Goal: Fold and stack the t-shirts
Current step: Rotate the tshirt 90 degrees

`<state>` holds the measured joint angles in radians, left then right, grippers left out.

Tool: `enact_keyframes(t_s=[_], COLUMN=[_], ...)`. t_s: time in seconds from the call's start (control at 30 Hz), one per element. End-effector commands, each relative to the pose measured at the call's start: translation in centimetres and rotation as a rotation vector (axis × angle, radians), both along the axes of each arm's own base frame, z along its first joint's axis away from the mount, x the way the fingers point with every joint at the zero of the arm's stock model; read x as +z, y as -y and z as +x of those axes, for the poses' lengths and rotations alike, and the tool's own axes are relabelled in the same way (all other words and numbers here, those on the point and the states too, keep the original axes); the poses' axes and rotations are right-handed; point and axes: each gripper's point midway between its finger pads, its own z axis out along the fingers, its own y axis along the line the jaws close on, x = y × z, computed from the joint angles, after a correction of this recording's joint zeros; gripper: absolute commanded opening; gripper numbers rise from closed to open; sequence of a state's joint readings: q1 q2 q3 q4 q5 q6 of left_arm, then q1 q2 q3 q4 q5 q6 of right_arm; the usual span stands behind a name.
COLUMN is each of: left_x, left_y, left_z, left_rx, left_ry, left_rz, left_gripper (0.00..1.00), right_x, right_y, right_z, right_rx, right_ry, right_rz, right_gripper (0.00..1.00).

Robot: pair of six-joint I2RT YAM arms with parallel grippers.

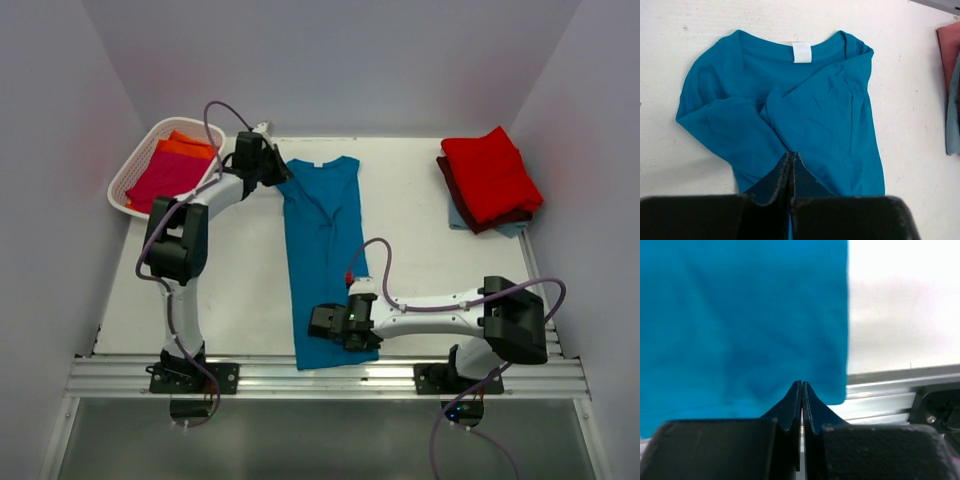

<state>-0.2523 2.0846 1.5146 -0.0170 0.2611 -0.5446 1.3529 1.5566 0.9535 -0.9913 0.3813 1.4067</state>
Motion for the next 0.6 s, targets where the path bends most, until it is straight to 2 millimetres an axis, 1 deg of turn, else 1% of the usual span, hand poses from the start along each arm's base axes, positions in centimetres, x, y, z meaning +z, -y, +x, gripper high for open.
enact_keyframes(t_s=[0.0, 0.03, 0.07, 0.1, 0.13, 0.17, 0.2, 0.23, 0.27, 0.3, 0.33, 0.37, 0.4, 0.43, 0.47, 0.5, 0.53, 0.57], left_x=[4.9, 4.6, 5.1, 5.3, 4.5, 5.3, 5.4, 4.5, 4.5, 5.6, 4.6, 5.5, 5.4, 4.3, 5.0, 4.9, 3.9, 4.7], left_y=[-0.5, -0.5, -0.6, -0.7, -0.8, -0.9, -1.1, -1.3, -1.4, -1.5, -1.8, -1.8, -1.9, -2.1, -2.3, -2.4, -2.7, -2.8], left_z=[0.2, -0.2, -0.5, -0.8, -1.5, -2.0, -2.4, -3.2, -3.7, -4.2, -5.2, -5.8, -6.4, -7.4, -8.0, -8.6, -9.6, -10.2], left_rx=[-0.003, -0.007, -0.007, -0.007, -0.007, -0.007, -0.004, 0.001, 0.002, 0.003, 0.005, 0.008, 0.007, 0.005, 0.007, 0.009, 0.009, 0.009], left_ry=[0.113, 0.107, 0.114, 0.115, 0.099, 0.110, 0.111, 0.093, 0.092, 0.110, 0.089, 0.103, 0.098, 0.070, 0.084, 0.080, 0.057, 0.073], left_rz=[-0.021, -0.024, -0.027, -0.026, -0.022, -0.028, -0.028, -0.023, -0.025, -0.034, -0.030, -0.040, -0.041, -0.037, -0.041, -0.042, -0.036, -0.040], left_gripper=[0.00, 0.00, 0.00, 0.00, 0.00, 0.00, 0.00, 0.00, 0.00, 0.00, 0.00, 0.00, 0.01, 0.01, 0.02, 0.03, 0.04, 0.04], right_x=[5.8, 6.7, 9.0, 10.0, 11.1, 12.8, 13.6, 14.9, 15.5, 15.6, 16.8, 17.6, 18.0, 18.6, 18.9, 19.1, 19.0, 18.6], right_y=[-1.6, -1.8, -2.5, -2.4, -2.9, -3.5, -2.5, -3.2, -3.2, -2.2, -2.7, -1.2, -0.9, -1.3, -1.6, -0.4, -0.7, -0.4], right_z=[4.5, 5.4, 7.5, 8.5, 9.8, 11.1, 13.3, 15.0, 16.4, 18.5, 20.5, 22.8, 24.0, 25.4, 27.2, 29.0, 30.0, 32.4], right_rx=[0.097, 0.119, 0.111, 0.142, 0.153, 0.150, 0.154, 0.138, 0.133, 0.153, 0.136, 0.087, 0.122, 0.133, 0.125, 0.108, 0.127, 0.106], right_ry=[0.242, 0.286, 0.381, 0.412, 0.452, 0.483, 0.490, 0.527, 0.535, 0.502, 0.551, 0.576, 0.587, 0.602, 0.608, 0.609, 0.589, 0.582], right_rz=[0.009, -0.005, -0.001, -0.034, -0.028, -0.010, -0.045, 0.018, 0.046, 0.055, 0.115, 0.118, 0.098, 0.124, 0.107, 0.074, 0.095, 0.089], right_gripper=[0.00, 0.01, 0.07, 0.17, 0.31, 0.45, 0.47, 0.51, 0.62, 0.66, 0.68, 0.73, 0.74, 0.75, 0.75, 0.76, 0.76, 0.76])
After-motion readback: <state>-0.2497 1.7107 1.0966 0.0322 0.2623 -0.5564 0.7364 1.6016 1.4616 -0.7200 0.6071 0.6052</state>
